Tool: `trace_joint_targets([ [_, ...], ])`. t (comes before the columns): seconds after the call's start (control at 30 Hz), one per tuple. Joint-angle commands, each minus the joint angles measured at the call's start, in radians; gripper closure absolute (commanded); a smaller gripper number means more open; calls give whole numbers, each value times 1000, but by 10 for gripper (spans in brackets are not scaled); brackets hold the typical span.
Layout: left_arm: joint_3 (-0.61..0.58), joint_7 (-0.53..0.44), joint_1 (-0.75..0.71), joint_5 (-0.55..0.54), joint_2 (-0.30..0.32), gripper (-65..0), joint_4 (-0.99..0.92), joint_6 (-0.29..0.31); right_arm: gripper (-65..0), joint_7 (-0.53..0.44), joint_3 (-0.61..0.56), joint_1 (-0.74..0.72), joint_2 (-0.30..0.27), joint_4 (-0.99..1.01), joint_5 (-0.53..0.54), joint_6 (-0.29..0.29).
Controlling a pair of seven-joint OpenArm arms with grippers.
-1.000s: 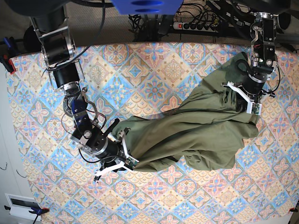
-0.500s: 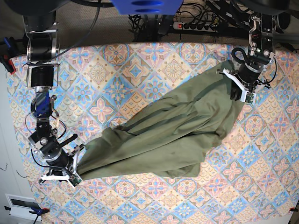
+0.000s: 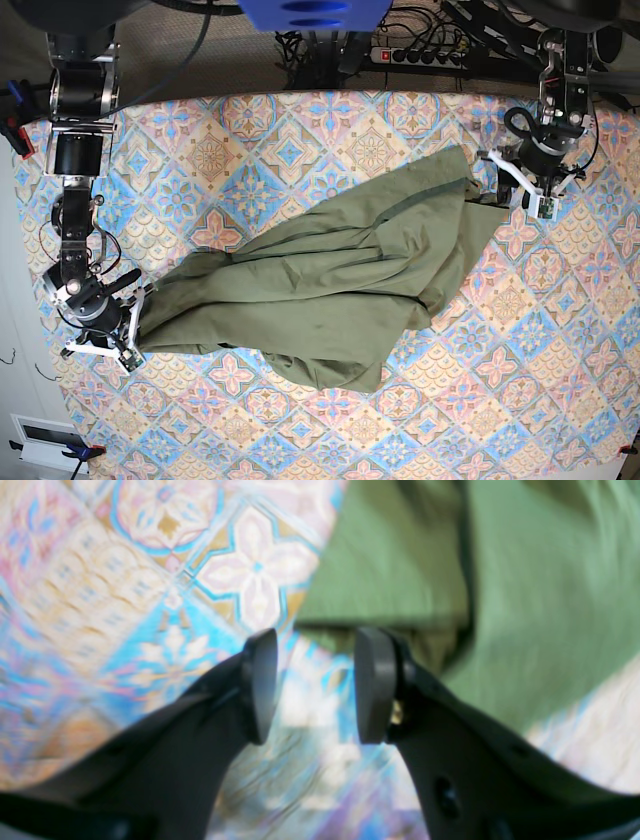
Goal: Layout the t-shirt on the table in an organized manner, then fold the t-shirt properly
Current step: 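Move the left gripper along the shirt edge away from the right gripper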
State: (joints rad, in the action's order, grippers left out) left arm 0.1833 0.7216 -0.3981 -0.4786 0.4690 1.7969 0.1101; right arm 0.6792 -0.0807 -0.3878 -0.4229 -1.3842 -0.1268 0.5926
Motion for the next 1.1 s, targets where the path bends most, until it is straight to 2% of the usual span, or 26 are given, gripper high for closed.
trace_joint_targets([
  [0.0,31,-3,15,-53,14,-265,-4,7,-11,-14,11,-17,-21,-21,0,-12],
  [0.13,92,92,100,-273,-23,-270,-81,7,-11,-14,11,2,-21,-21,0,-12],
  [0.2,129,151,118,-346,-34,-270,-121,7,-11,-14,11,2,-21,-22,-1,-12],
  [0.3,181,180,124,-391,-52,-271,-148,7,-11,-14,11,2,-21,-25,-1,-12],
  [0.43,206,180,124,-392,-56,-271,-187,7,-11,-14,12,2,-21,-50,-1,-12],
  [0.53,206,180,124,-372,-43,-271,-200,7,-11,-14,11,2,-21,-62,-1,-12],
  [0.63,181,180,133,-288,-20,-271,-200,7,-11,-13,6,2,-21,-68,-1,-12],
  [0.83,25,172,190,-104,37,-271,-194,7,-11,-13,5,2,-21,-68,-1,-12],
  [1.07,-90,177,262,22,38,-271,-202,7,-11,-13,5,2,-18,-68,-1,-12],
])
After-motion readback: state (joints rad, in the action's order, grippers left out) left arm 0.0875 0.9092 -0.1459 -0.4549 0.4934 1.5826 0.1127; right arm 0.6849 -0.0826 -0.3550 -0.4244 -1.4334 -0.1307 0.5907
